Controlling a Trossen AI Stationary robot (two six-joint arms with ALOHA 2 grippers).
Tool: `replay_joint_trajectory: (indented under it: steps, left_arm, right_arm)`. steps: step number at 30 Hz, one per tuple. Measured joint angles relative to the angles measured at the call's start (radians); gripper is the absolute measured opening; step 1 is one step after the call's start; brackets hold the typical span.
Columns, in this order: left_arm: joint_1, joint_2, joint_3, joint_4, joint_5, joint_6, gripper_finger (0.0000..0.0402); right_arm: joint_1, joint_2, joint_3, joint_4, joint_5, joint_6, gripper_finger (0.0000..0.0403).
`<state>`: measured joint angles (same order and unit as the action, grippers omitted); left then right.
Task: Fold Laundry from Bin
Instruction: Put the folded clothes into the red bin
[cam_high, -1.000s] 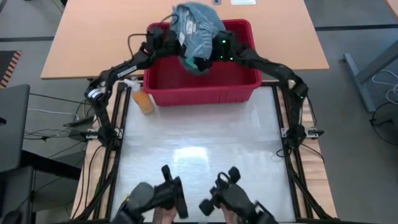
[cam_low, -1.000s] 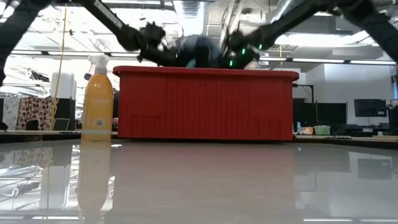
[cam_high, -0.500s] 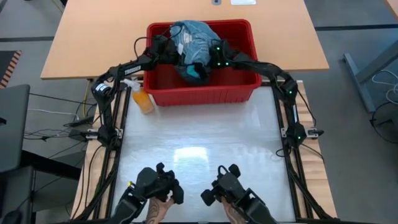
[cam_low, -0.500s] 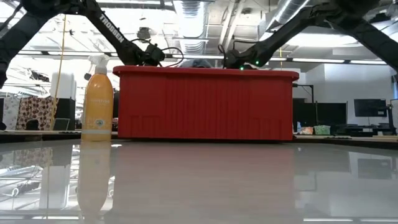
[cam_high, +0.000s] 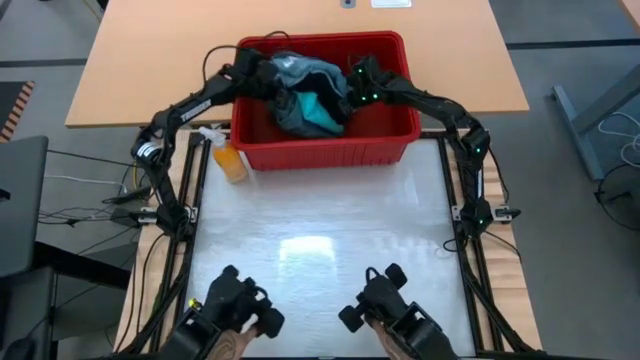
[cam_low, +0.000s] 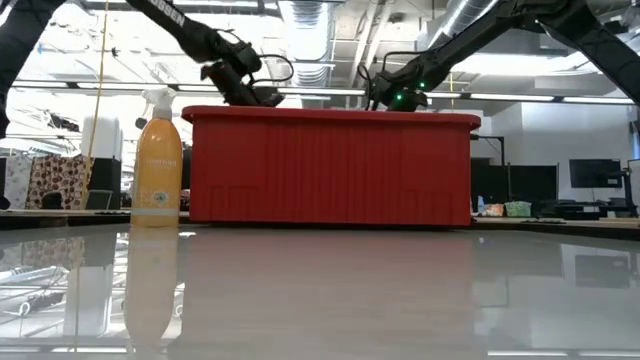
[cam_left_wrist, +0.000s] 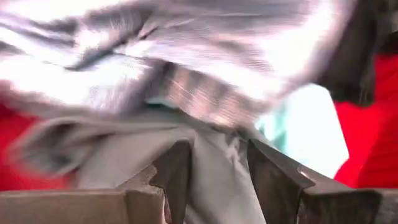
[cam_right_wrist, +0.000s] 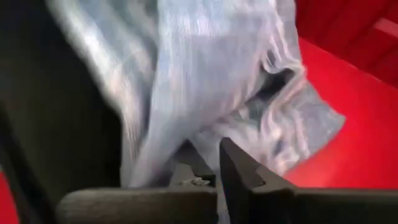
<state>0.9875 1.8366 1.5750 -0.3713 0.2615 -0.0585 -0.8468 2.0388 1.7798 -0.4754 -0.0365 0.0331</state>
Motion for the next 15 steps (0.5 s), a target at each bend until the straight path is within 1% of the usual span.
replay_joint_trajectory:
  steps: [3, 6, 8, 11, 15]
  left_arm:
    - [-0.008, -0.005, 0.080, -0.209, -0.140, 0.070, 0.0145]
    - [-0.020, -0.003, 0.121, -0.388, -0.218, 0.130, 0.0146]
    - [-0.025, -0.002, 0.140, -0.463, -0.218, 0.159, 0.0146]
    - [-0.031, 0.000, 0.183, -0.500, -0.216, 0.169, 0.0146]
    - [-0.045, -0.007, 0.262, -0.537, -0.147, 0.165, 0.0146]
  right_arm:
    - [0.000, 0.000, 0.001, -0.050, 0.058, -0.036, 0.0050]
    - [0.001, 0.000, 0.001, -0.080, 0.066, -0.041, 0.0074]
    - [0.002, 0.000, 0.001, -0.083, 0.066, -0.042, 0.0089]
    - [0.002, 0.000, 0.019, -0.106, 0.066, -0.042, 0.0107]
    - [0.004, 0.000, 0.110, -0.216, 0.066, -0.066, 0.0121]
